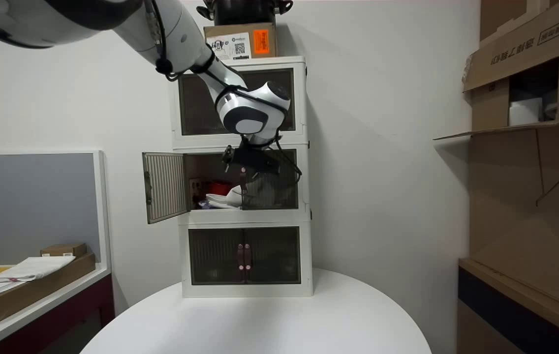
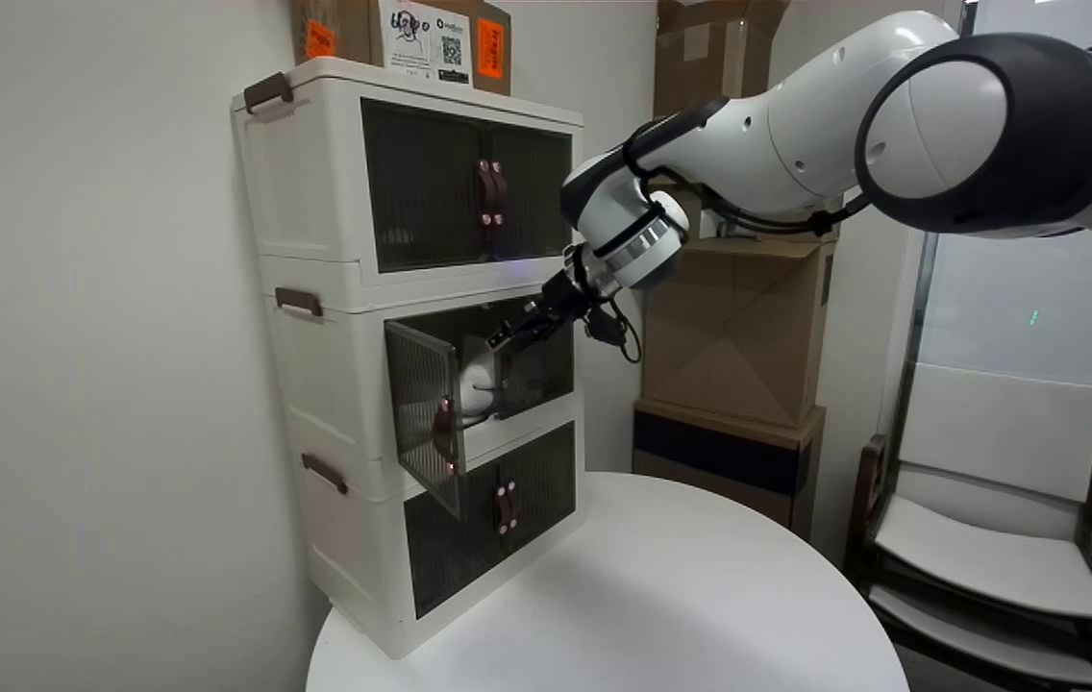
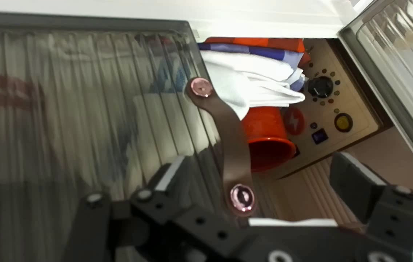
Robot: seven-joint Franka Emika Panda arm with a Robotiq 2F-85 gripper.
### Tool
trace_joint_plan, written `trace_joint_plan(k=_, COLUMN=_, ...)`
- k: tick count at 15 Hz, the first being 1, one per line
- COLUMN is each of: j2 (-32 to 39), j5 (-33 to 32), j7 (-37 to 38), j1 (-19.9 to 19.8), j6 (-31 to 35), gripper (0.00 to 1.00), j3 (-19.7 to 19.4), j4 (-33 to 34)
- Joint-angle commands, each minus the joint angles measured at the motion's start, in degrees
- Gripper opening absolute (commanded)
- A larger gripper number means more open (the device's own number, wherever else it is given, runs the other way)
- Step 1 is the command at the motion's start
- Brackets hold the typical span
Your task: Open the middle right cabinet door
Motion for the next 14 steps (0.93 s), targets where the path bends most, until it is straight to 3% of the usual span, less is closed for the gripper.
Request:
trace_joint_plan(k=1, j2=2.9, j5=0.3, j7=-0.5, j1=-0.4, j6=-1.9, gripper=1.00, j3=1.0, j4=4.1)
trace_joint_plan(k=11, j2=2.2, j5=1.7, j7=-0.2, j1=0.0, j6=-3.9, gripper=1.00, j3=2.8, j4=1.6)
trace_joint_plan(k=12, j2=2.0, j5=1.6, j7=0.0, j1=0.0, j6=-3.9, gripper=0.82, j3=2.7, j4=1.3)
trace_joint_plan(k=14, j2=1.9, j5=1.6, j7=0.2, j1=-0.1, j6=-4.2, gripper=0.68, j3=2.7, j4=0.8)
